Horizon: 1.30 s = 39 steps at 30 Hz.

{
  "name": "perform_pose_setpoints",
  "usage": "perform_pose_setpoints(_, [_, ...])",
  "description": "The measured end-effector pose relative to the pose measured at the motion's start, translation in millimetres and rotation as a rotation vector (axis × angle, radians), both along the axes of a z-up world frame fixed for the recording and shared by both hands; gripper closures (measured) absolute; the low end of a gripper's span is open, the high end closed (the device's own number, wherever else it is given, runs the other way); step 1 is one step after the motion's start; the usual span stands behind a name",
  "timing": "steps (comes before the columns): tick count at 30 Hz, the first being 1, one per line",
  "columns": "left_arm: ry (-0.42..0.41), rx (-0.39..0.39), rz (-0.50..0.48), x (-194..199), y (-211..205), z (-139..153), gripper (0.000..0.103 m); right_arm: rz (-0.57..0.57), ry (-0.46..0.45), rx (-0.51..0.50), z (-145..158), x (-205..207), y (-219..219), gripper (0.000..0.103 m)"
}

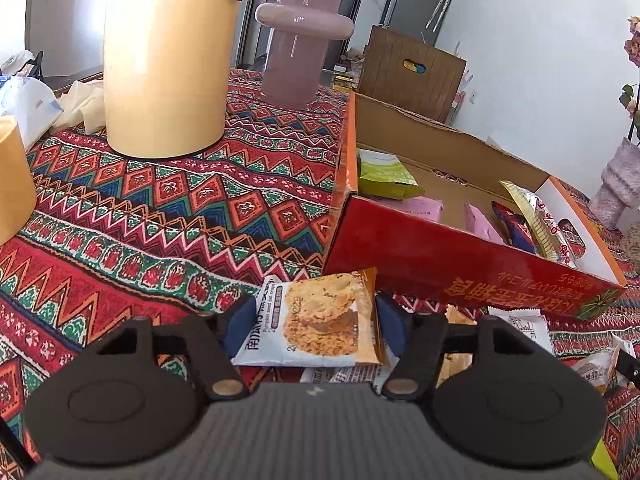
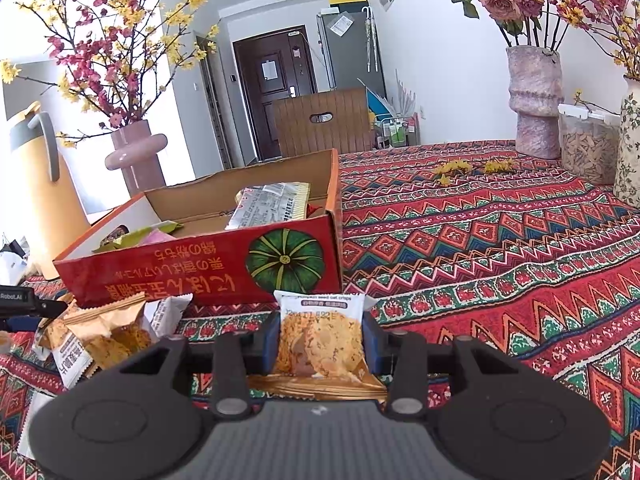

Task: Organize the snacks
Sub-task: 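Grasp a white-and-orange cookie packet with the left gripper while the right holds its packet, then carry both cookie packets over the cardboard box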

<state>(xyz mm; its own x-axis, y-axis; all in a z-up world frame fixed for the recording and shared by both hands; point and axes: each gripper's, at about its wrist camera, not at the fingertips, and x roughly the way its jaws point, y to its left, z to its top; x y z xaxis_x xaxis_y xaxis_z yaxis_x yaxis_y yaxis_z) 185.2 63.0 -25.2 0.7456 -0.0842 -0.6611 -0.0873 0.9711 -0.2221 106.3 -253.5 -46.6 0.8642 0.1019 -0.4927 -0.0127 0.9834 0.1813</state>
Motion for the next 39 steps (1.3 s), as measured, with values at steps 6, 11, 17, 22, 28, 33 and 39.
perform_pose_setpoints(6, [-0.021,0.011,-0.001,-4.3,-2.6,1.1,0.043,-0.004,0.001,-0.002,-0.2,0.1,-0.4,0.063])
perform_pose_setpoints(11, [-0.037,0.025,-0.002,-7.7,-4.5,3.0,0.045,-0.009,-0.004,-0.001,-0.2,-0.5,-1.3,0.063])
perform_pose_setpoints(17, [-0.055,0.047,-0.002,-13.2,-6.3,6.1,0.046,-0.009,-0.006,0.001,-0.2,-0.5,-1.6,0.063])
perform_pose_setpoints(22, [-0.066,0.059,-0.009,-17.9,-9.1,9.7,0.048,-0.009,-0.007,0.001,-0.1,-0.4,-1.7,0.063])
perform_pose_setpoints(28, [-0.076,0.063,-0.019,-23.0,-11.8,13.1,0.048,-0.009,-0.008,0.002,-0.2,-0.5,-1.8,0.063])
perform_pose_setpoints(33, [-0.091,0.068,-0.028,-27.4,-14.3,18.4,0.048,-0.008,-0.009,0.002,0.8,-0.9,-1.6,0.063])
perform_pose_setpoints(39, [-0.122,0.078,-0.036,-31.5,-19.4,29.8,0.048,-0.008,-0.023,-0.001,4.1,-2.9,-0.5,0.063])
